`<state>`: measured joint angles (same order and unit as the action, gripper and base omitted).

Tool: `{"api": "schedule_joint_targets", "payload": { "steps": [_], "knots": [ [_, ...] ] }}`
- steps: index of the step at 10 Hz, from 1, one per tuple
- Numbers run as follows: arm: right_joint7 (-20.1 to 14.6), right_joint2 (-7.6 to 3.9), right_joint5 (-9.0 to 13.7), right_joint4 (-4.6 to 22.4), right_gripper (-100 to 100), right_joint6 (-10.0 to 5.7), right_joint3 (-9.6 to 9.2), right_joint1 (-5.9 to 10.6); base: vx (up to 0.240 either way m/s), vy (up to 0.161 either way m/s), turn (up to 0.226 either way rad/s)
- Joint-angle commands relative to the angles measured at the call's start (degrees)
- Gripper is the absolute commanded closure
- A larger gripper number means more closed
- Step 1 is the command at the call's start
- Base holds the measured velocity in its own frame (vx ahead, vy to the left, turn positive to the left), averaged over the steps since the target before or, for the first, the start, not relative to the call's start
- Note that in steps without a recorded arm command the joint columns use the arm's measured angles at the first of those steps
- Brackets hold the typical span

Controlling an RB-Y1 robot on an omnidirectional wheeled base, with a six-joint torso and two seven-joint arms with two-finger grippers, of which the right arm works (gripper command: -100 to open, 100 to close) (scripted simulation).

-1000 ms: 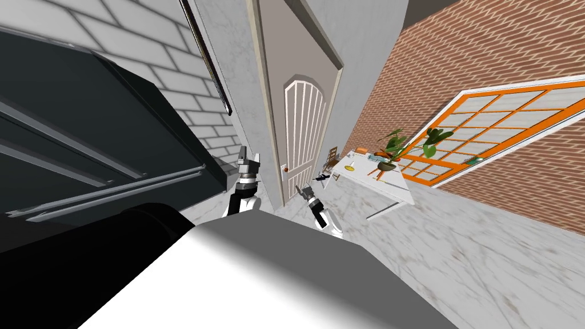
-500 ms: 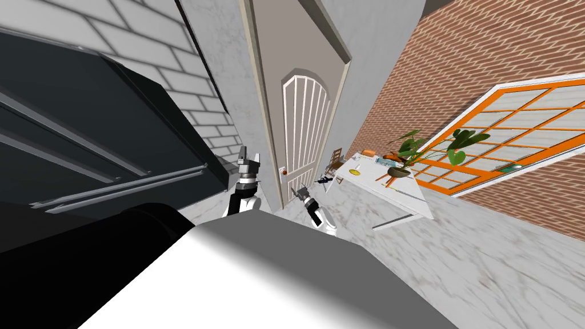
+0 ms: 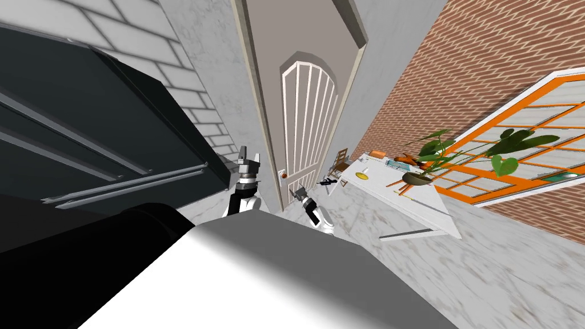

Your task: Push the door open

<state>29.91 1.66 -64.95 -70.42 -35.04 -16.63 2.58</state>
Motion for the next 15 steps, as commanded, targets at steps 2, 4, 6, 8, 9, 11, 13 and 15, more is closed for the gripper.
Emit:
{"api": "schedule_joint_targets", "payload": {
  "steps": [2,4,6,8,9,11,13,15],
  "knots": [
    [1.5,-1.80,3.1,1.2,-100,-0.01,0.65,0.40,-0.098,-0.118,0.146],
    [2.2,-2.98,5.0,1.8,-100,0.03,1.05,0.74,-0.098,-0.040,0.090],
    [3.1,-4.28,7.3,2.6,-100,0.08,1.49,1.12,-0.063,-0.002,0.120],
    [4.1,-5.75,9.8,3.4,-100,0.13,2.01,1.56,-0.044,0.012,0.149],
    [4.6,-6.50,11.2,3.9,-100,0.16,2.28,1.78,-0.048,0.020,0.143],
    [5.7,-8.08,14.0,4.8,-100,0.22,2.85,2.27,-0.041,0.036,0.160],
    [6.9,-9.71,17.0,5.8,-100,0.28,3.45,2.78,-0.032,0.049,0.189],
    [8.0,-11.37,20.0,6.9,-100,0.34,4.06,3.30,-0.023,0.062,0.159]
  ]
}}
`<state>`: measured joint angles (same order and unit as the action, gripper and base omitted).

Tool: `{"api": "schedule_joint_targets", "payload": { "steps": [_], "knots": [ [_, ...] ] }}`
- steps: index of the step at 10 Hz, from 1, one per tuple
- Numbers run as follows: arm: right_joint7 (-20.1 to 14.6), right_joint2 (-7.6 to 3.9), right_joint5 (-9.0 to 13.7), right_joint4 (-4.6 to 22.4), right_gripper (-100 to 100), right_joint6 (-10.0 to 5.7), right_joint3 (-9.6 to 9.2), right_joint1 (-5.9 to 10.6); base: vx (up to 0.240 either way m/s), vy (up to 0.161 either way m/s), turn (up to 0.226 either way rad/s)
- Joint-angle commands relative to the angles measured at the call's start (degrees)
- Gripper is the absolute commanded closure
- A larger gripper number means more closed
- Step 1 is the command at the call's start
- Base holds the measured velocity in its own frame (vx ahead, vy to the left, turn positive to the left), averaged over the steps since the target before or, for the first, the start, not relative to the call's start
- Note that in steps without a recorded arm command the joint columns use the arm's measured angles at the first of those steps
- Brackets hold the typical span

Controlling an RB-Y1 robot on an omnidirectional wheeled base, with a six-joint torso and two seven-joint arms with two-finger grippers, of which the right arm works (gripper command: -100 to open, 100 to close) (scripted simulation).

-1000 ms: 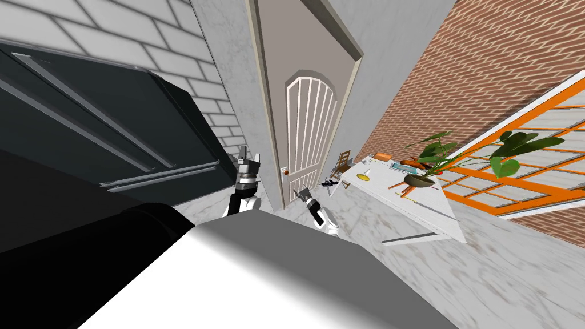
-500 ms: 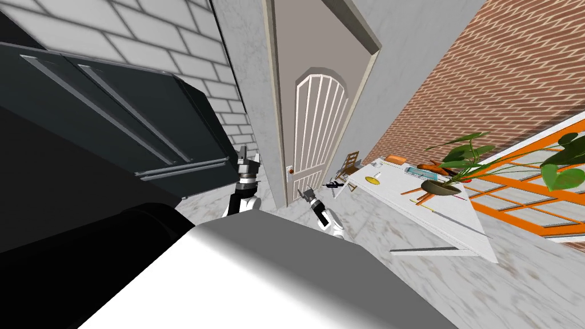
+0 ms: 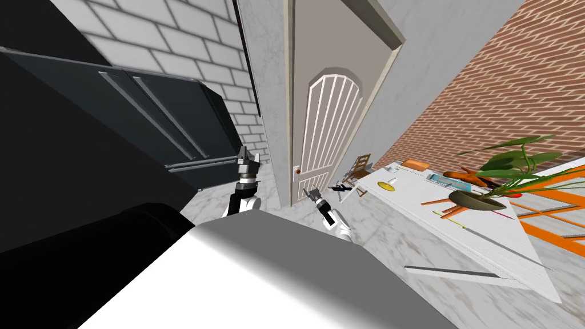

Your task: Push the door open

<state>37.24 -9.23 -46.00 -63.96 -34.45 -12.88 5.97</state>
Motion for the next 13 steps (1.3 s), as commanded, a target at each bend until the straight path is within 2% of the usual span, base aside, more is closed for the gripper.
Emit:
{"api": "schedule_joint_targets", "payload": {
  "steps": [1,8,13],
  "knots": [
    [1.3,-1.33,2.6,0.9,-100,-0.23,0.63,0.17,-0.009,0.077,0.201],
    [5.5,-7.04,13.3,4.5,-100,-0.01,2.78,2.00,0.031,0.084,0.182],
    [8.1,-10.59,20.1,6.8,-100,0.13,4.14,3.16,0.054,0.083,0.160]
  ]
}}
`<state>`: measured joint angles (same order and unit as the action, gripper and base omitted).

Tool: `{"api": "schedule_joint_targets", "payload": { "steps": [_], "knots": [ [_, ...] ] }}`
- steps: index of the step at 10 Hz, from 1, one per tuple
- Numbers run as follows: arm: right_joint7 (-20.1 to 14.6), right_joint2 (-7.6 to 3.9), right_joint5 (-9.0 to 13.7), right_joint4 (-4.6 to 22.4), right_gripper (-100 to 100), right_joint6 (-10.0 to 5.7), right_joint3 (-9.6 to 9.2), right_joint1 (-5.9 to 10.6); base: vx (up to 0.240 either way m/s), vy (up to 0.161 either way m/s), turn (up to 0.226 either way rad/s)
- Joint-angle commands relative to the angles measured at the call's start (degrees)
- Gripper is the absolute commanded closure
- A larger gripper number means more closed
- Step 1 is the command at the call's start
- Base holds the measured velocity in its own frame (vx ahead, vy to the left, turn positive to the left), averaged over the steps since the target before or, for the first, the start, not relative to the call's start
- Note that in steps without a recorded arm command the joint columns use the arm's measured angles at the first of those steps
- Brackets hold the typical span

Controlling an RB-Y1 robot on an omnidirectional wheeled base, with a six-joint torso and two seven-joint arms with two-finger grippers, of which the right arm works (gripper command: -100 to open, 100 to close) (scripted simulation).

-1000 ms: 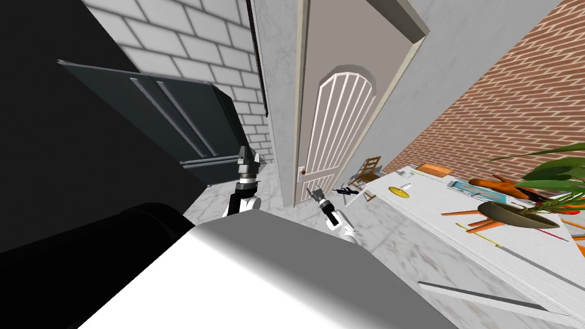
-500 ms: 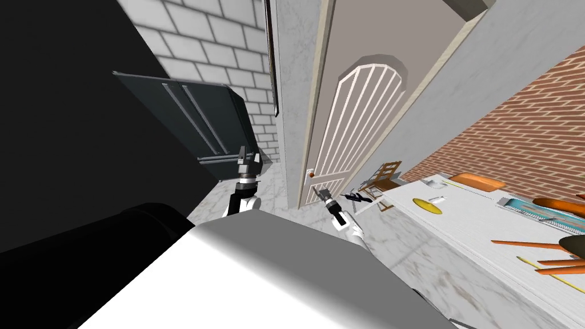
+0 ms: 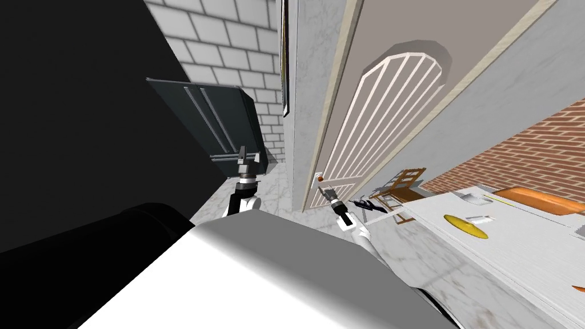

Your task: Push the door open

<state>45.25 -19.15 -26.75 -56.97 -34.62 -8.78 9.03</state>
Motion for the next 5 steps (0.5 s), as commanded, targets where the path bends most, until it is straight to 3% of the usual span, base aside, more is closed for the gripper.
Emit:
{"api": "schedule_joint_targets", "payload": {
  "steps": [1,5],
  "knots": [
    [0.5,-1.27,2.0,0.2,-100,0.33,0.27,0.30,0.073,0.069,0.138],
    [2.4,-3.77,6.8,1.9,-100,0.43,1.24,1.12,0.071,0.070,0.135]
  ]
}}
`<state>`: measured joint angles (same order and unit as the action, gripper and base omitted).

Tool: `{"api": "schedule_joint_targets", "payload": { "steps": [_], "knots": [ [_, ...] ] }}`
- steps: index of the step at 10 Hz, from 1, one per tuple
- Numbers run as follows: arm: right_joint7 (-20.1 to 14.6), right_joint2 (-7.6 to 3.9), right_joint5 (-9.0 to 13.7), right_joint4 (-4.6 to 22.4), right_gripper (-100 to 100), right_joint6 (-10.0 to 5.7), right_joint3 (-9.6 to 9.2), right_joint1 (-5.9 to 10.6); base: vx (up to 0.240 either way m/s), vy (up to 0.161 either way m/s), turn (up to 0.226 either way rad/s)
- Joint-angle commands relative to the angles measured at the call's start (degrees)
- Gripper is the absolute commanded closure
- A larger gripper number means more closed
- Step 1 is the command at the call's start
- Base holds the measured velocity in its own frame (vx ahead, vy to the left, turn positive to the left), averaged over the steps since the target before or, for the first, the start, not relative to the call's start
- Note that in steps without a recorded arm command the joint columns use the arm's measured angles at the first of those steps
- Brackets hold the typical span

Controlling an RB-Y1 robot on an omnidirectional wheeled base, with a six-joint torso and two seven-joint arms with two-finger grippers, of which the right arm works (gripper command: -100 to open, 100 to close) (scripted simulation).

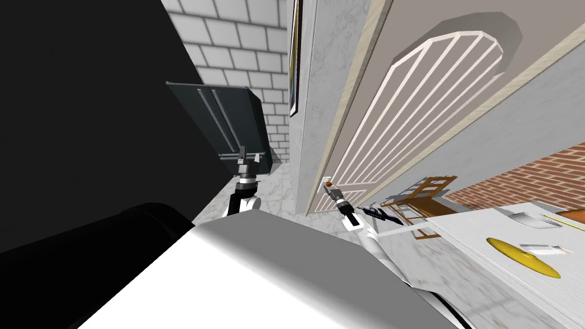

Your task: Push the door open

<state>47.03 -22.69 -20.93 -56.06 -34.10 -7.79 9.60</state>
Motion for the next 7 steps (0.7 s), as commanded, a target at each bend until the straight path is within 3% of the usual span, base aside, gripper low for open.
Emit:
{"api": "schedule_joint_targets", "payload": {
  "steps": [1,2,3,4,7],
  "knots": [
    [0.8,-0.55,1.6,1.1,-100,-0.08,0.37,0.65,0.080,0.075,0.111],
    [1.3,-1.12,2.7,1.5,-100,-0.06,0.59,0.84,0.080,0.070,0.105],
    [1.0,-0.87,2.1,1.9,-100,-0.42,0.53,0.94,0.035,0.030,0.018],
    [1.0,-0.87,2.1,1.9,100,-0.42,0.53,0.94,-0.004,-0.004,-0.021],
    [1.0,-0.87,2.1,1.9,100,-0.42,0.53,0.94,-0.007,-0.012,0.004]
  ]
}}
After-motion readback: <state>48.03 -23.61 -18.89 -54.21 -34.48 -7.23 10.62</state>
